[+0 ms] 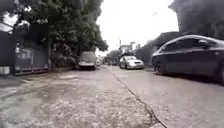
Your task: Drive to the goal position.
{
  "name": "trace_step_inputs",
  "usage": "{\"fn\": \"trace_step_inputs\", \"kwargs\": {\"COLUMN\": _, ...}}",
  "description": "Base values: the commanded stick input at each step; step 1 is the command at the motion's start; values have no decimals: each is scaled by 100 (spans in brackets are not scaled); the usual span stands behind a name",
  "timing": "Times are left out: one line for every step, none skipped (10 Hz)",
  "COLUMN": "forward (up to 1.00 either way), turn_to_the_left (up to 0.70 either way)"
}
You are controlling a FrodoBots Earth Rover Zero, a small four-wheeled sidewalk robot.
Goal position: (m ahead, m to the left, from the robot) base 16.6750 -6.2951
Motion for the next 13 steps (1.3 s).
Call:
{"fn": "trace_step_inputs", "kwargs": {"forward": 100, "turn_to_the_left": 27}}
{"fn": "trace_step_inputs", "kwargs": {"forward": 100, "turn_to_the_left": 2}}
{"fn": "trace_step_inputs", "kwargs": {"forward": 100, "turn_to_the_left": 0}}
{"fn": "trace_step_inputs", "kwargs": {"forward": 100, "turn_to_the_left": 0}}
{"fn": "trace_step_inputs", "kwargs": {"forward": 100, "turn_to_the_left": 0}}
{"fn": "trace_step_inputs", "kwargs": {"forward": 100, "turn_to_the_left": 0}}
{"fn": "trace_step_inputs", "kwargs": {"forward": 100, "turn_to_the_left": -17}}
{"fn": "trace_step_inputs", "kwargs": {"forward": 100, "turn_to_the_left": -27}}
{"fn": "trace_step_inputs", "kwargs": {"forward": 100, "turn_to_the_left": -27}}
{"fn": "trace_step_inputs", "kwargs": {"forward": 100, "turn_to_the_left": -27}}
{"fn": "trace_step_inputs", "kwargs": {"forward": 100, "turn_to_the_left": -27}}
{"fn": "trace_step_inputs", "kwargs": {"forward": 100, "turn_to_the_left": -27}}
{"fn": "trace_step_inputs", "kwargs": {"forward": 100, "turn_to_the_left": -27}}
